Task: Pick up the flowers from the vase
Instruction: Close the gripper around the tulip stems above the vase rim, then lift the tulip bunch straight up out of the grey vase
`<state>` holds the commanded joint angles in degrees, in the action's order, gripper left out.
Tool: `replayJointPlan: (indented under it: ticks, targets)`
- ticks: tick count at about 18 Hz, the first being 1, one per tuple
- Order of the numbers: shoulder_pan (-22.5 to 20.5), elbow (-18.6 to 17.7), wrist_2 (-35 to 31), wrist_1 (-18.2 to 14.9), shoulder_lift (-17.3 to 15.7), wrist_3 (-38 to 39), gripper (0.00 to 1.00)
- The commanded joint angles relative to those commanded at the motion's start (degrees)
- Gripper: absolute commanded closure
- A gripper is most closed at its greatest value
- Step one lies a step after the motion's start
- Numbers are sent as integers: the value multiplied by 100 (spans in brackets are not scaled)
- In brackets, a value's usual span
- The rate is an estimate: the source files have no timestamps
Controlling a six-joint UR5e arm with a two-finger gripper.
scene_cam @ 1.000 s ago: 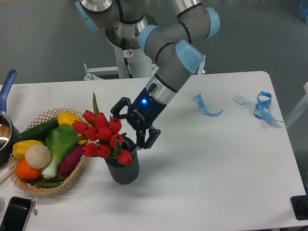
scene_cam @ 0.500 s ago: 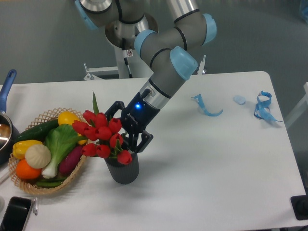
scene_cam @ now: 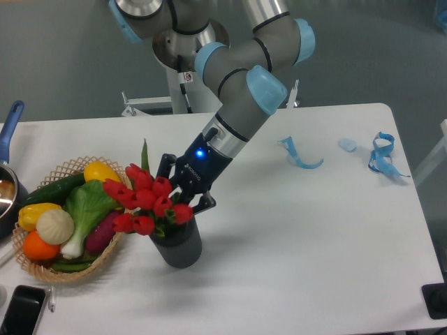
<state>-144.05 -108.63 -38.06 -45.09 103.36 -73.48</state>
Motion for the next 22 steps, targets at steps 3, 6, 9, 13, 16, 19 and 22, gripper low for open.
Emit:
replayJointPlan:
  ticks: [3,6,9,13,16,19,22]
  targets:
    - [-17,-9,0,0,-9,0,68]
    - [-70,-9,52,0,-53,18,67]
    - [-158,0,88,-9,-219,131,66]
    - [-264,26,158,-9,-439,430,66]
    - [-264,175,281,-9,-475,921,66]
    - [-351,246,403,-9,-580,1221,66]
    - [-378,237,624,-9,-694,1633,66]
